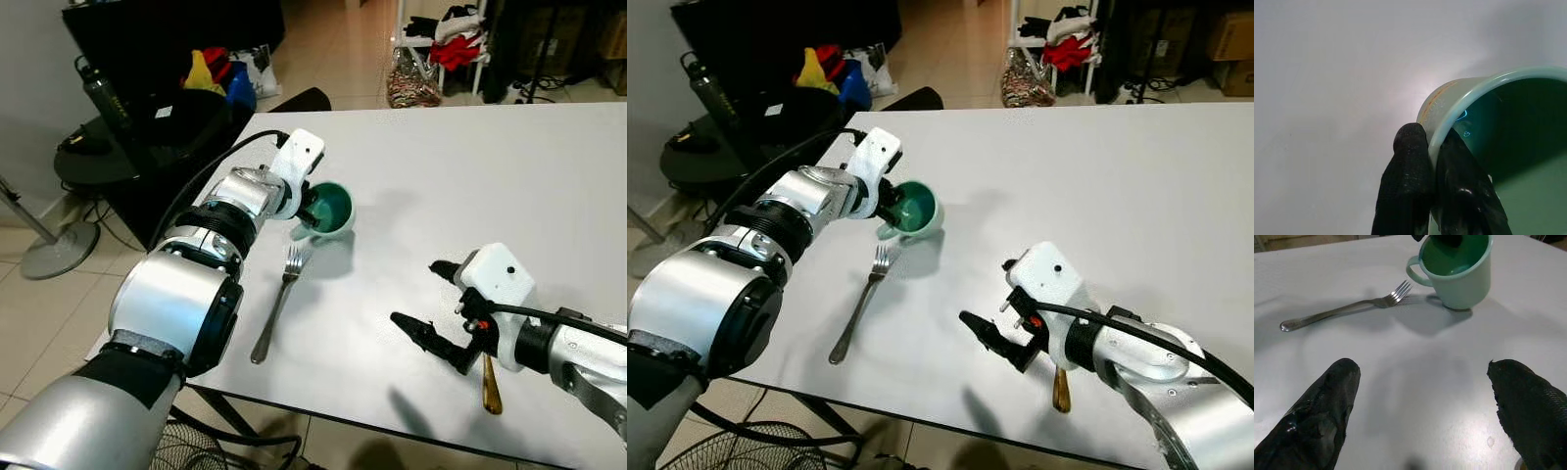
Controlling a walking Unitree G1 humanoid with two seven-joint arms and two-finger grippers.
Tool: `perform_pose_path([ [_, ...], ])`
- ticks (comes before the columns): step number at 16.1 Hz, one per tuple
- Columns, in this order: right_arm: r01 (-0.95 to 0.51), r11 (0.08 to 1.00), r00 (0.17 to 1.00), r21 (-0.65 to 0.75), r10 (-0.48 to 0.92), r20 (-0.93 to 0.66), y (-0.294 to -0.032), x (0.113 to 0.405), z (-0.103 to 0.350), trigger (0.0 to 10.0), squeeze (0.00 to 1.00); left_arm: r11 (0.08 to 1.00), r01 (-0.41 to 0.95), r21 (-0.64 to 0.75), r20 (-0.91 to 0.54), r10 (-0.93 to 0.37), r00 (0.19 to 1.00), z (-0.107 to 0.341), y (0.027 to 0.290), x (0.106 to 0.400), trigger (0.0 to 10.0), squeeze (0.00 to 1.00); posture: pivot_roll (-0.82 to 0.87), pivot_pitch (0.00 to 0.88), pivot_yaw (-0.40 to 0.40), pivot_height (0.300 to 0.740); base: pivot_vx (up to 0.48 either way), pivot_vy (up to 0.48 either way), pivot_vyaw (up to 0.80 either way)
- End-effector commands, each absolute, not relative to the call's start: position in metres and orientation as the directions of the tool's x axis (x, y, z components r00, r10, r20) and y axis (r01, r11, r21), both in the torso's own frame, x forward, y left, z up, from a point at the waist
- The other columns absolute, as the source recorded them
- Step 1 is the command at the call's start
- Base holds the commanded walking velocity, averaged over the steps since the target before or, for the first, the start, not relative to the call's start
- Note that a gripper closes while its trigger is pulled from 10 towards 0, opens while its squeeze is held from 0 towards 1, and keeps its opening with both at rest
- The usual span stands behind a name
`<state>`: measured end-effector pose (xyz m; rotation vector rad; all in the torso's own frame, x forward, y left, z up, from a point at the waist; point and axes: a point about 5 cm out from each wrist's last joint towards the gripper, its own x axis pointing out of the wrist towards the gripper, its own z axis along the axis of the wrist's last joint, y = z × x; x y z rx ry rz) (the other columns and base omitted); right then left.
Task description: Setting the table
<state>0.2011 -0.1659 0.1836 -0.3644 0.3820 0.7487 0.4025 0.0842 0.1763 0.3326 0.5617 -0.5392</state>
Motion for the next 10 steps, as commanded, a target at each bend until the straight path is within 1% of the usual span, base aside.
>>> perform_pose_path([
  [1, -0.732, 0.659, 0.652, -0.173, 0.604, -0.459, -0.1632, 0.1971, 0.1852, 10.0, 0.0, 0.812, 0.558, 0.173, -0.588, -0.369, 0.719, 0.1824, 0.0903, 0.4047, 10.0, 0.0, -0.14, 0.0, 0.231, 0.727, 0.0, 0.0, 0.0],
  [5, -0.749, 0.644, 0.629, -0.154, 0.62, -0.469, -0.1606, 0.1976, 0.1851, 10.0, 0.0, 0.803, 0.563, 0.196, -0.614, -0.348, 0.709, 0.1811, 0.0959, 0.4044, 10.0, 0.0, -0.13, 0.0, 0.224, 0.727, 0.0, 0.0, 0.0],
  [6, -0.751, 0.643, 0.627, -0.153, 0.621, -0.469, -0.1602, 0.1976, 0.1853, 10.0, 0.0, 0.799, 0.566, 0.203, -0.619, -0.344, 0.706, 0.1808, 0.0968, 0.4042, 10.0, 0.17, -0.13, 0.0, 0.224, 0.727, 0.0, 0.0, 0.0],
  [8, -0.755, 0.639, 0.621, -0.147, 0.626, -0.471, -0.1593, 0.1969, 0.1847, 10.0, 0.0, 0.799, 0.562, 0.212, -0.622, -0.333, 0.709, 0.1801, 0.099, 0.4043, 10.0, 0.41, -0.13, 0.0, 0.225, 0.727, 0.0, 0.0, 0.0],
  [9, -0.757, 0.637, 0.618, -0.144, 0.627, -0.474, -0.1588, 0.1963, 0.1845, 10.0, 0.0, 0.801, 0.559, 0.216, -0.623, -0.327, 0.711, 0.1798, 0.0996, 0.4044, 10.0, 0.47, -0.13, 0.0, 0.226, 0.727, 0.0, 0.0, 0.0],
  [10, -0.759, 0.636, 0.615, -0.139, 0.63, -0.475, -0.1587, 0.1958, 0.1842, 10.0, 0.0, 0.801, 0.559, 0.216, -0.623, -0.327, 0.71, 0.1798, 0.0996, 0.4043, 10.0, 0.58, -0.13, 0.0, 0.226, 0.727, 0.0, 0.0, 0.0],
])
